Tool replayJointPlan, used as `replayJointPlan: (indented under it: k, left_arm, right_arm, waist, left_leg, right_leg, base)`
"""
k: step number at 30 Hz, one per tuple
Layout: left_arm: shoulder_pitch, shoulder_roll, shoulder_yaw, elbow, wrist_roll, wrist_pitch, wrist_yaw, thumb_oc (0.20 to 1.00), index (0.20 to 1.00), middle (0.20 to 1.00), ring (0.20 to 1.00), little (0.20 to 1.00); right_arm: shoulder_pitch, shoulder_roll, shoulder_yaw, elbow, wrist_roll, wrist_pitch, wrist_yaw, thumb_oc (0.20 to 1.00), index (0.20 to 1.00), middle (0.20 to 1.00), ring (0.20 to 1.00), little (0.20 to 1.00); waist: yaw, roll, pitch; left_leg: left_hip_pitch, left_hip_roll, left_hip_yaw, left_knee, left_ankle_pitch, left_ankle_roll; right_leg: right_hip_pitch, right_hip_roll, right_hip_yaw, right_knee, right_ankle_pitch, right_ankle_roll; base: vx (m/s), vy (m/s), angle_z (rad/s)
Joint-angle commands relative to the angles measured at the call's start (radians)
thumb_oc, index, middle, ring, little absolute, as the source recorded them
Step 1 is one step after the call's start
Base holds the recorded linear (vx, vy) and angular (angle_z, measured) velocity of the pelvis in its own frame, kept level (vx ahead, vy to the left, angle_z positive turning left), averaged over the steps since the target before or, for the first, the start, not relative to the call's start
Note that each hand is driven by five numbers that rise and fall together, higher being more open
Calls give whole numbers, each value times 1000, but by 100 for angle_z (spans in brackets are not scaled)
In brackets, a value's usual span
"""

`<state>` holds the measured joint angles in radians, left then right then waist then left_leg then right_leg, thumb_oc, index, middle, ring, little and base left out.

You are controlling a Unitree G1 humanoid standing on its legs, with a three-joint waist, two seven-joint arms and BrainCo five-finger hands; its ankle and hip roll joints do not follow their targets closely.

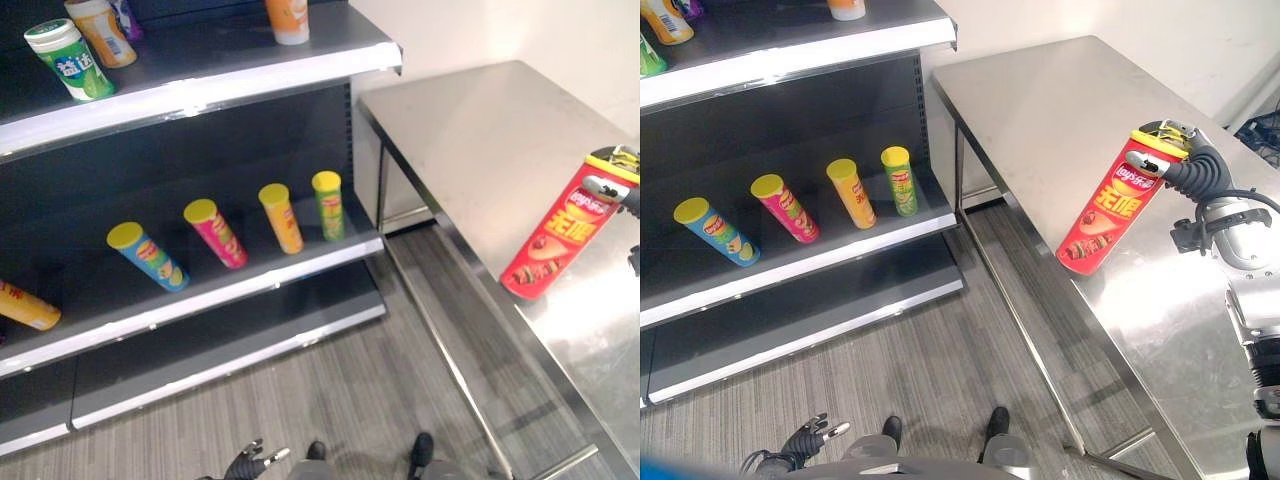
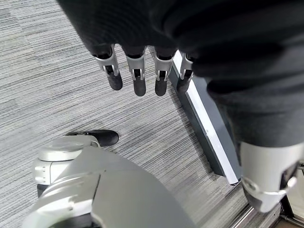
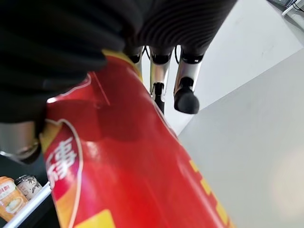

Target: Put the goods on the table back onto the shelves and tidy them up.

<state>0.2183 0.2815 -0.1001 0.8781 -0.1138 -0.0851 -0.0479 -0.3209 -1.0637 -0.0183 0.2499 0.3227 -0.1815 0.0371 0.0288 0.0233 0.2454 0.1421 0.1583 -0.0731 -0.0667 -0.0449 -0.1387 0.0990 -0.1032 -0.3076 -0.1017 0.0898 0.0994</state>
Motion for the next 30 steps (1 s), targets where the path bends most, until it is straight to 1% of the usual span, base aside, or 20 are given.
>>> replayJointPlan:
  k: [1,4,5,6,10,11,12,16,18,19,20,21,23,24,25,26,27,28,29,30]
  left_arm:
    - [-69,69,-35,45,-1,-22,13,1000,1000,1000,1000,1000]
    - [-74,70,-33,49,2,-22,16,1000,1000,1000,1000,1000]
    - [-77,70,-28,53,5,-23,20,1000,1000,1000,1000,1000]
    - [-78,70,-29,53,5,-23,20,1000,1000,1000,1000,1000]
    - [-94,74,-19,57,23,-31,32,1000,1000,1000,1000,1000]
    - [-94,74,-19,58,23,-31,32,1000,1000,1000,1000,1000]
    - [-108,76,-14,61,25,-32,38,1000,1000,1000,1000,1000]
    - [-122,77,-9,66,20,-34,45,1000,1000,1000,1000,1000]
    - [-129,76,-2,71,6,-37,52,1000,1000,1000,1000,1000]
    - [-130,76,0,70,2,-37,53,1000,1000,1000,1000,1000]
    - [-132,75,2,67,-7,-39,54,1000,1000,1000,1000,1000]
    - [-133,74,2,62,-16,-39,56,1000,1000,1000,1000,1000]
    - [-129,69,4,59,-20,-41,55,1000,1000,1000,1000,1000]
    - [-117,64,12,57,-32,-45,53,1000,1000,1000,1000,1000]
    - [-113,62,15,58,-36,-47,53,1000,1000,1000,1000,1000]
    - [-112,62,15,58,-36,-47,53,1000,1000,1000,1000,1000]
    - [-110,61,19,58,-38,-48,54,1000,1000,1000,1000,1000]
    - [-106,59,30,63,-44,-56,63,1000,1000,1000,1000,1000]
    - [-106,59,30,64,-44,-56,63,1000,1000,1000,1000,1000]
    - [-105,60,38,63,-46,-62,71,1000,1000,1000,1000,1000]
  right_arm:
    - [-51,-40,-39,-57,4,-52,-57,200,200,200,200,200]
    - [-41,-39,-71,-84,-11,-60,-76,200,200,200,200,200]
    - [-42,-39,-100,-118,-19,-74,-96,200,200,200,200,200]
    - [-38,-38,-104,-120,-20,-74,-96,200,200,200,200,200]
    - [-68,-53,-136,-232,-44,-115,-120,200,200,200,200,200]
    - [-68,-53,-136,-233,-45,-114,-121,200,200,200,200,200]
    - [-91,-65,-129,-294,-57,-123,-115,200,200,200,200,200]
    - [-137,-76,-96,-362,-60,-136,-102,200,200,200,200,200]
    - [-189,-76,-63,-417,-32,-148,-85,200,200,200,200,200]
    - [-205,-74,-50,-427,-26,-151,-82,200,200,200,200,200]
    - [-227,-74,-33,-458,-10,-151,-68,200,200,200,200,200]
    - [-239,-77,-19,-467,-10,-149,-64,200,200,200,200,200]
    - [-250,-84,-5,-471,-11,-145,-59,200,200,200,200,200]
    - [-251,-93,15,-473,-21,-143,-49,200,200,200,200,200]
    - [-248,-96,22,-476,-27,-141,-42,200,200,200,200,200]
    - [-249,-96,23,-476,-27,-141,-42,200,200,200,200,200]
    - [-248,-103,28,-483,-33,-141,-38,200,200,200,200,200]
    - [-240,-105,46,-484,-33,-140,-30,200,200,200,200,200]
    - [-242,-105,48,-484,-34,-140,-30,200,200,200,200,200]
    - [-234,-112,49,-481,-41,-141,-33,200,200,200,200,200]
  waist:
    - [13,-48,-39]
    - [11,-48,-40]
    - [6,-47,-42]
    - [8,-47,-42]
    - [7,-48,-47]
    - [6,-48,-46]
    - [6,-48,-48]
    - [6,-48,-48]
    - [16,-48,-44]
    - [19,-47,-37]
    - [25,-50,-22]
    - [34,-52,-12]
    - [33,-50,-8]
    - [37,-47,-7]
    - [37,-49,-6]
    - [37,-48,-7]
    - [35,-49,-4]
    - [25,-58,-6]
    - [27,-58,-8]
    - [21,-60,-8]
  left_leg:
    - [-30,101,112,67,-7,-60]
    - [-28,101,112,67,-9,-60]
    - [-26,102,112,68,-11,-61]
    - [-25,102,112,68,-11,-61]
    - [-28,107,107,75,-12,-65]
    - [-28,107,107,76,-12,-65]
    - [-31,112,103,80,-10,-69]
    - [-39,121,93,98,-8,-78]
    - [-57,129,76,132,3,-88]
    - [-68,126,66,157,8,-90]
    - [-105,108,45,221,16,-96]
    - [-128,98,33,253,32,-103]
    - [-145,91,24,268,40,-108]
    - [-153,115,29,253,66,-123]
    - [-155,138,36,240,77,-123]
    - [-153,138,37,237,78,-123]
    - [-163,163,42,228,103,-123]
    - [-169,240,74,176,136,-123]
    - [-166,241,78,170,139,-123]
    - [-179,282,91,145,173,-123]
  right_leg:
    - [59,-91,-90,30,-141,65]
    - [61,-90,-89,30,-143,64]
    - [62,-89,-86,30,-145,63]
    - [63,-89,-86,30,-145,63]
    - [64,-82,-80,30,-154,57]
    - [64,-82,-80,31,-154,57]
    - [65,-77,-76,33,-163,52]
    - [68,-65,-76,37,-176,41]
    - [77,-49,-74,35,-189,29]
    - [80,-47,-74,34,-192,25]
    - [86,-48,-79,32,-195,18]
    - [92,-50,-87,29,-195,15]
    - [95,-53,-99,27,-195,16]
    - [102,-61,-114,26,-196,24]
    - [102,-75,-121,28,-191,33]
    - [102,-75,-122,27,-191,33]
    - [98,-91,-128,30,-186,41]
    - [85,-132,-134,33,-175,66]
    - [84,-132,-132,33,-175,66]
    - [77,-160,-134,33,-165,88]
  base:
    - [0,0,0]
    - [0,0,0]
    - [0,0,0]
    - [0,0,0]
    - [-5,-34,0]
    - [-1,-77,1]
    - [7,-60,3]
    - [3,-79,10]
    - [7,-93,11]
    - [-22,-75,16]
    - [-43,-43,18]
    - [-40,-30,29]
    - [-17,66,48]
    - [4,202,56]
    - [14,183,57]
    - [8,179,45]
    - [5,308,42]
    - [6,307,24]
    - [12,410,21]
    - [18,306,18]
